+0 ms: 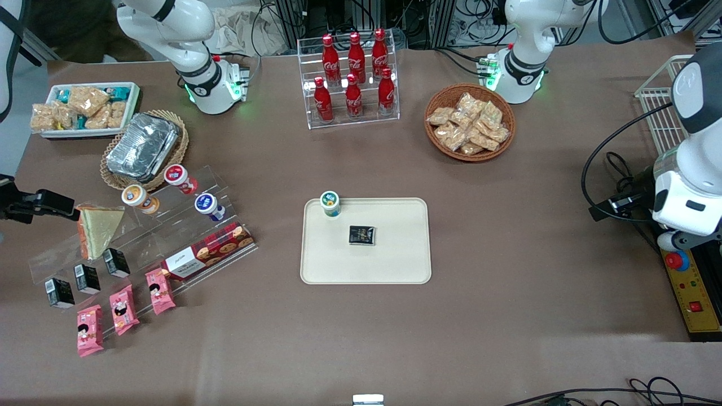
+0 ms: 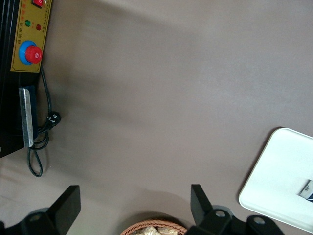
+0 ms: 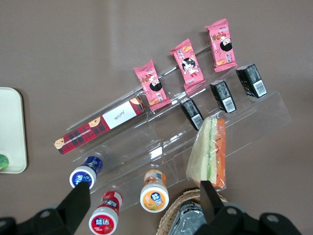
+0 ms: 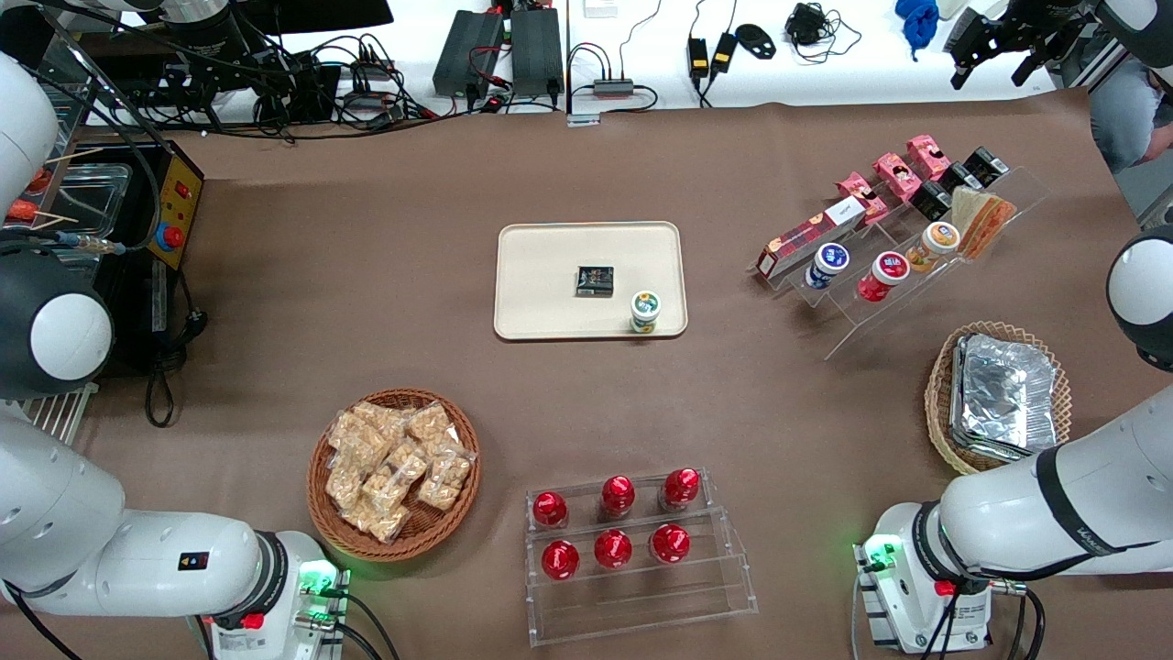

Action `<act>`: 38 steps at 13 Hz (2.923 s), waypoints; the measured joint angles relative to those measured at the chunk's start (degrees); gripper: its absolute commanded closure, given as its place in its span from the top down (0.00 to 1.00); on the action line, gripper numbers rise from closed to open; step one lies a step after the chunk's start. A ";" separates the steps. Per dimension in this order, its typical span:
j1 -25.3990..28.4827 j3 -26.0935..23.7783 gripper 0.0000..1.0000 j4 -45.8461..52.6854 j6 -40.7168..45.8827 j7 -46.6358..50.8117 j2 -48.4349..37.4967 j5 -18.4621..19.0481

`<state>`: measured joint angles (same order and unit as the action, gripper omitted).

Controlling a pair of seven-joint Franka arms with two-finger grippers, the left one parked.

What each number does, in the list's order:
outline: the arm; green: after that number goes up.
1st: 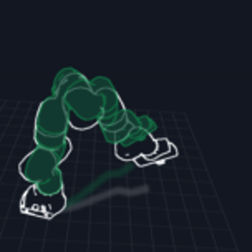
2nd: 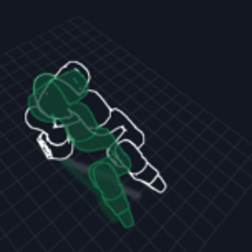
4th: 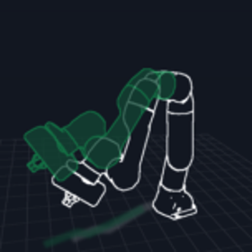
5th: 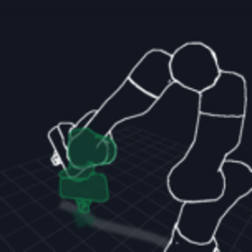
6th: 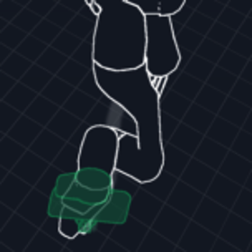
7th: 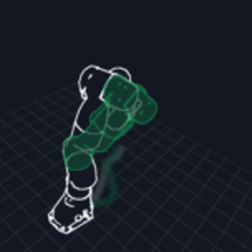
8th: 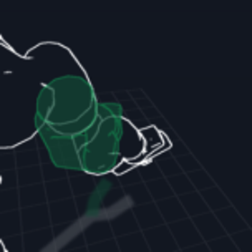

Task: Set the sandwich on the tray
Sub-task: 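Lower the right gripper toward the wrapped sandwich in the acrylic rack, then close the right gripper on the wrapped sandwich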

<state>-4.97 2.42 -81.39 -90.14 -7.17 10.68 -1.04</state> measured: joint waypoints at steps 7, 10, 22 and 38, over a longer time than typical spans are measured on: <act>0.14 -0.07 1.00 0.00 -2.73 10.24 0.98 0.01; 0.14 0.01 0.99 -0.02 -3.71 14.35 1.35 2.59; -5.83 0.97 0.99 -9.94 -12.32 16.06 1.90 2.84; -7.98 2.18 0.99 -34.89 -30.85 18.30 -4.08 2.84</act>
<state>-12.95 4.60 -116.28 -120.99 11.14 6.60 1.80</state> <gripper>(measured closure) 0.009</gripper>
